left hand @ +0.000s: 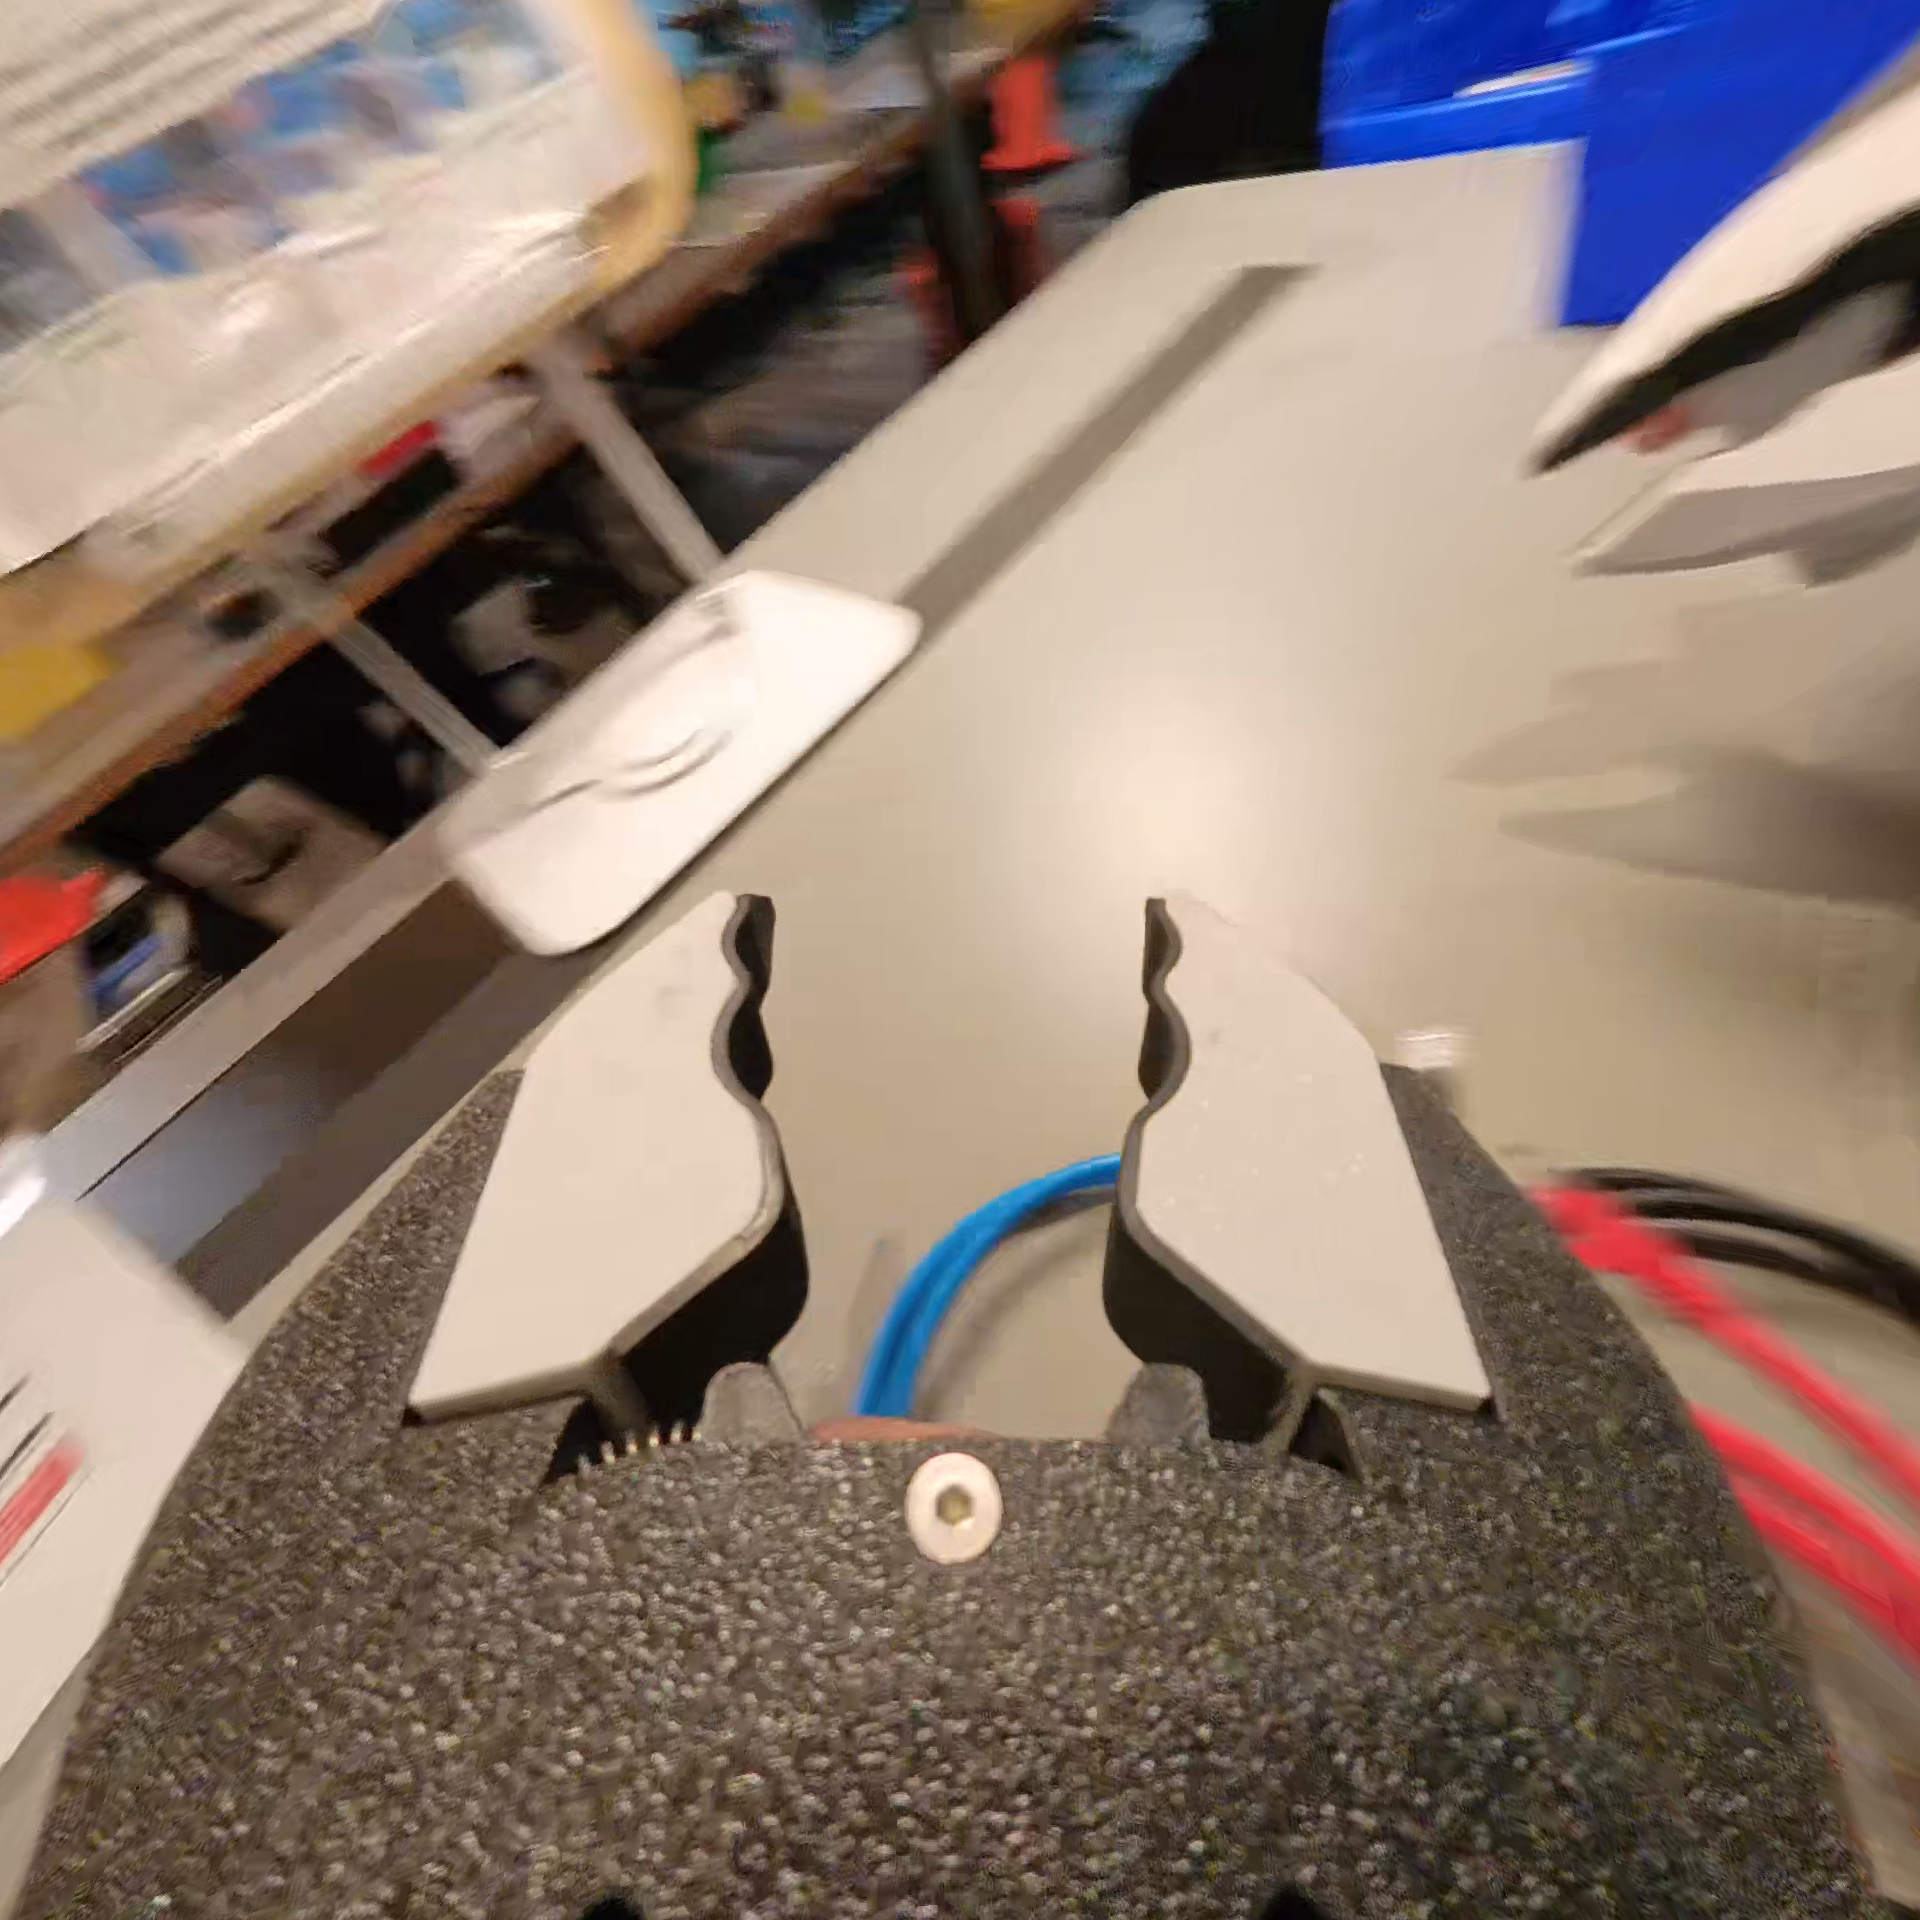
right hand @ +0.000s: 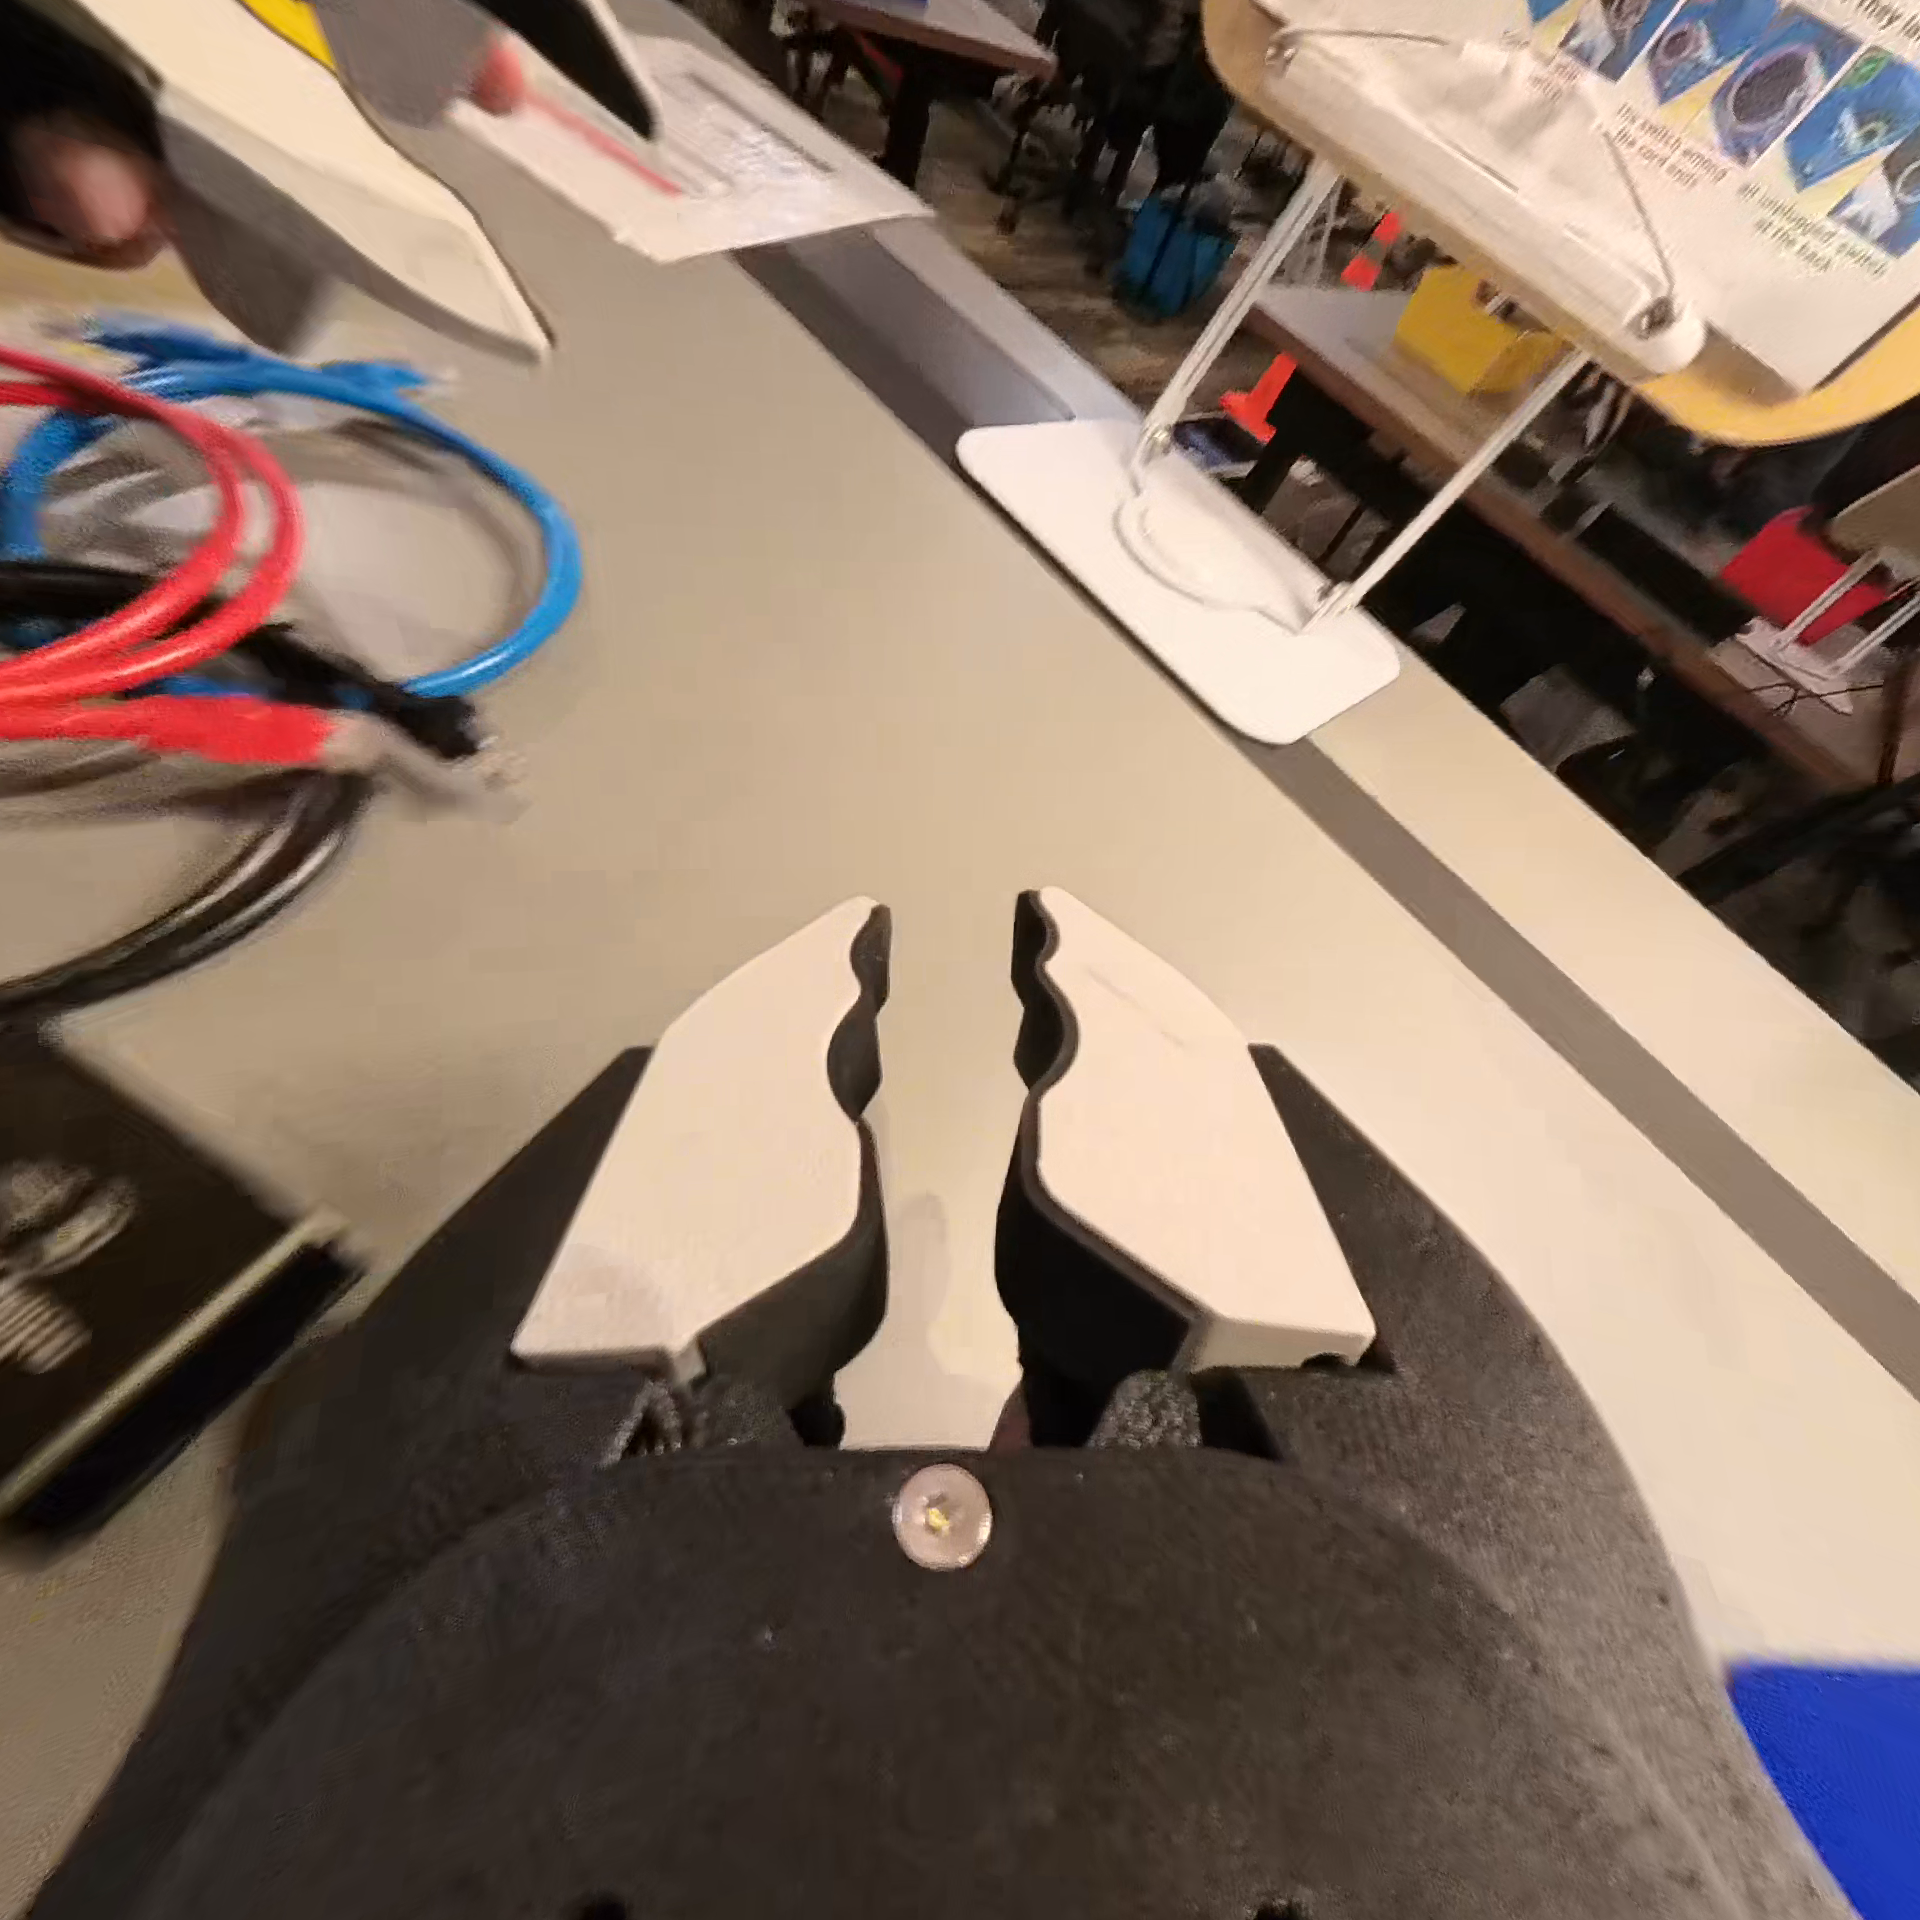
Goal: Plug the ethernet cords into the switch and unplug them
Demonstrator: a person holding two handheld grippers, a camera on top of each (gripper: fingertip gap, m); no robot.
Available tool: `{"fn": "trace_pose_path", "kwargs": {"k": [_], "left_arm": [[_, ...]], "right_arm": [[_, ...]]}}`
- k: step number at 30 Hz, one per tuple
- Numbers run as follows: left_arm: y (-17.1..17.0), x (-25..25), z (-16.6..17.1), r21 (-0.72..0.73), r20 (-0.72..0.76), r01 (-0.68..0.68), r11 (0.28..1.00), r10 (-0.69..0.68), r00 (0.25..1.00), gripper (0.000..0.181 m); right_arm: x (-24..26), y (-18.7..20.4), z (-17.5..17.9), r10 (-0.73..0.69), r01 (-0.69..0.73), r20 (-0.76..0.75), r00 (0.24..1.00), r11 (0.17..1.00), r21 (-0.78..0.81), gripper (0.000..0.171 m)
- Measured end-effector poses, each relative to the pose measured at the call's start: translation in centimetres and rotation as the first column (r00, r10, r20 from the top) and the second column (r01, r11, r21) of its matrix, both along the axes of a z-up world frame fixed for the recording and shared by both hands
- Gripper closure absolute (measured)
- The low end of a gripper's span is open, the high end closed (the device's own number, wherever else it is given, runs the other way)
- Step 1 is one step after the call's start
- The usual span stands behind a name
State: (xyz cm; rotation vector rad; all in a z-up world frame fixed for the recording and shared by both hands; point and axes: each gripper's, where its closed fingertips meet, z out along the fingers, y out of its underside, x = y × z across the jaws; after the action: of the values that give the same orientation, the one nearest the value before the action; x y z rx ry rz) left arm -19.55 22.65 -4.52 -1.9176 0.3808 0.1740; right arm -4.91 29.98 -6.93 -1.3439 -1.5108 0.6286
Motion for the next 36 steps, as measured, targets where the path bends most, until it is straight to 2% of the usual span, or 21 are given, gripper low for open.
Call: {"fn": "trace_pose_path", "kwargs": {"k": [4, 5, 8, 11, 13, 15, 17, 19, 23, 26, 27, 31, 33, 36], "left_arm": [[-1.3, -8.5, -2.2, 0.088, 0.011, -0.206, 0.975, 0.206, 0.978, 0.115], [-1.5, -9.2, -2.9, 0.096, 0.013, -0.219, 0.971, 0.219, 0.976, 0.117], [-1.3, -9.9, -4.2, 0.070, -0.054, -0.227, 0.971, 0.231, 0.971, 0.118], [-1.4, -9.3, -3.5, 0.100, -0.182, -0.229, 0.968, 0.244, 0.952, 0.120], [-1.8, -8.7, -2.5, 0.126, -0.257, -0.230, 0.965, 0.256, 0.932, 0.120], [-2.3, -7.6, -0.9, 0.173, -0.286, -0.216, 0.961, 0.258, 0.923, 0.122], [-2.8, -6.3, 0.7, 0.207, -0.272, -0.198, 0.958, 0.251, 0.929, 0.123], [-3.1, -4.8, 1.9, 0.236, -0.222, -0.186, 0.954, 0.239, 0.945, 0.126], [-2.9, -2.3, 1.8, 0.223, -0.167, -0.142, 0.965, 0.181, 0.969, 0.126], [-2.6, -1.2, 0.6, 0.161, -0.236, -0.096, 0.982, 0.132, 0.963, 0.126], [-2.5, -0.9, 0.1, 0.141, -0.253, -0.080, 0.987, 0.114, 0.961, 0.125], [-2.4, 0.2, -1.3, 0.080, -0.232, -0.023, 0.997, 0.041, 0.972, 0.126], [-2.6, 1.0, -1.4, 0.061, -0.196, 0.012, 0.998, 0.000, 0.981, 0.126], [-3.0, 2.6, -0.6, 0.070, -0.106, 0.070, 0.995, -0.062, 0.992, 0.126]], "right_arm": [[-3.4, 2.0, -1.5, -0.063, 0.060, -0.084, 0.994, 0.998, -0.035, 0.148], [-3.4, 1.7, -1.3, -0.050, 0.051, -0.089, 0.995, 0.999, 0.014, 0.145], [-1.7, 0.8, -0.7, -0.021, 0.039, -0.139, 0.990, 0.991, 0.127, 0.153], [0.0, -0.8, -0.9, 0.021, -0.006, -0.116, 0.993, 0.992, 0.128, 0.151], [0.5, -2.3, -1.3, 0.088, -0.079, -0.070, 0.994, 0.989, 0.121, 0.147], [1.1, -4.7, -1.6, 0.213, -0.212, 0.003, 0.977, 0.972, 0.103, 0.143], [2.2, -7.3, -1.3, 0.337, -0.340, 0.050, 0.940, 0.934, 0.109, 0.136], [3.7, -10.3, -1.8, 0.475, -0.481, 0.101, 0.874, 0.876, 0.038, 0.127], [4.7, -13.0, -3.6, 0.610, -0.602, 0.111, 0.785, 0.792, -0.100, 0.112], [4.8, -13.2, -6.9, 0.629, -0.593, 0.271, 0.729, 0.778, -0.209, 0.092], [4.7, -13.2, -7.5, 0.615, -0.582, 0.310, 0.725, 0.787, -0.204, 0.090], [4.0, -13.9, -7.8, 0.613, -0.581, 0.339, 0.714, 0.788, -0.203, 0.101], [3.6, -13.8, -7.5, 0.606, -0.599, 0.337, 0.721, 0.789, -0.136, 0.107], [2.5, -12.2, -6.5, 0.501, -0.568, 0.339, 0.796, 0.812, 0.134, 0.111]]}}
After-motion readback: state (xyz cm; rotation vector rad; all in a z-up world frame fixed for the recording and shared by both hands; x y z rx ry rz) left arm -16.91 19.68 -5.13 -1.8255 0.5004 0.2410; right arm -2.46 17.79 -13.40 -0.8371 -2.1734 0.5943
